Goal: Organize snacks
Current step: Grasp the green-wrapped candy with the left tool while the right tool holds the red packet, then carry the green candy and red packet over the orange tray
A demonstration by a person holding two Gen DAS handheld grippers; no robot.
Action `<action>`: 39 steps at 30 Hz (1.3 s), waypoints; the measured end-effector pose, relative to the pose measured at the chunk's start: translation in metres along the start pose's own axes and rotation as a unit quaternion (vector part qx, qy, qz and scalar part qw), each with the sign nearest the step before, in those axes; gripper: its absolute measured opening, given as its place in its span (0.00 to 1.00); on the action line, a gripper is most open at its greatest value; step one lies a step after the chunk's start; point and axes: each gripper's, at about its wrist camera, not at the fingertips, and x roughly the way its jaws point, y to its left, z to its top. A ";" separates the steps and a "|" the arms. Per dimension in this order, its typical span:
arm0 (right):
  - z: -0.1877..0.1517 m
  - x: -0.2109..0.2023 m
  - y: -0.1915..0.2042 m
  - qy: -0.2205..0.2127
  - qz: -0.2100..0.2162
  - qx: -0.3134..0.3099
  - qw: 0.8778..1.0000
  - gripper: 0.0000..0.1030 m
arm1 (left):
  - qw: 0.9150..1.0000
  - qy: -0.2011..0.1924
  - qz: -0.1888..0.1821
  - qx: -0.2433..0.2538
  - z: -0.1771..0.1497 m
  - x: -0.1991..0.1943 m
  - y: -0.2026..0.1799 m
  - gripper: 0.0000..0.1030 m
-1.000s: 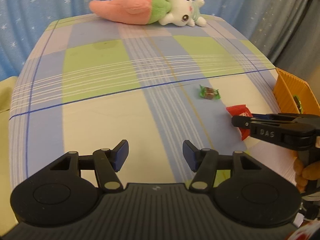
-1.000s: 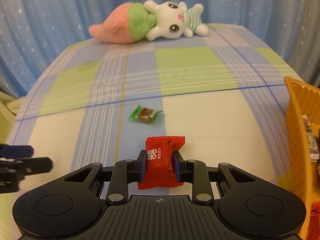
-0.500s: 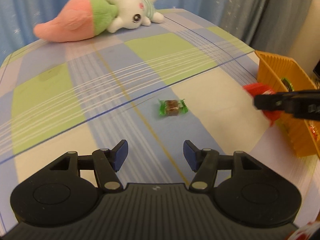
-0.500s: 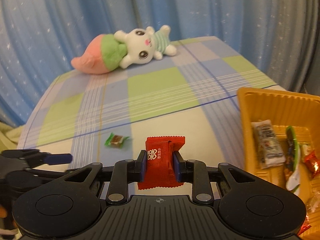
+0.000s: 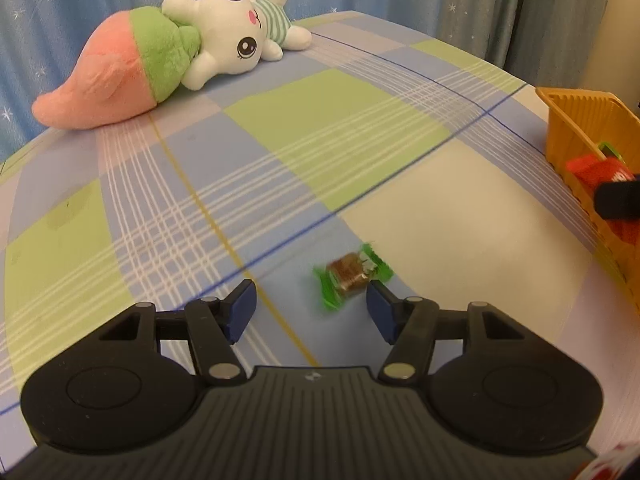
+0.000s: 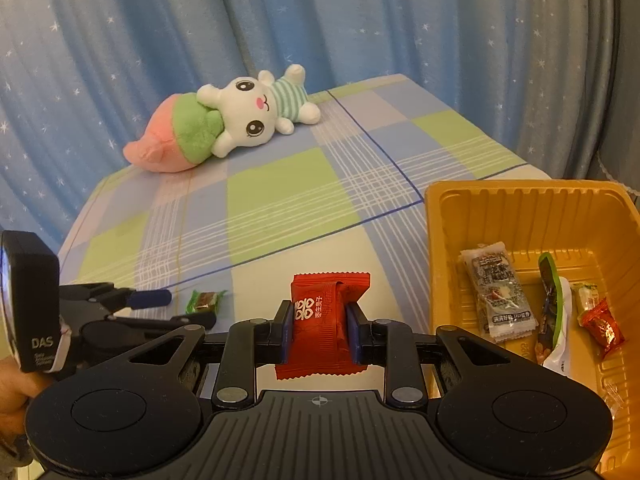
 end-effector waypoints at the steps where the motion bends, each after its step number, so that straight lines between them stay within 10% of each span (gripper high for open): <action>1: 0.000 0.000 -0.001 0.000 0.001 0.002 1.000 0.27 | 1.000 -0.001 0.001 0.000 0.002 0.002 0.000 0.57; 8: 0.001 -0.001 -0.008 0.002 0.006 0.009 1.000 0.27 | 1.000 -0.008 -0.002 0.002 0.009 0.008 -0.001 0.56; 16: 0.000 -0.003 -0.011 0.005 0.011 0.009 1.000 0.27 | 0.999 -0.008 -0.031 0.006 0.012 0.008 -0.011 0.20; 39: -0.015 -0.048 -0.016 -0.014 0.042 0.008 0.999 0.27 | 0.996 -0.009 -0.064 -0.058 -0.008 -0.072 -0.045 0.18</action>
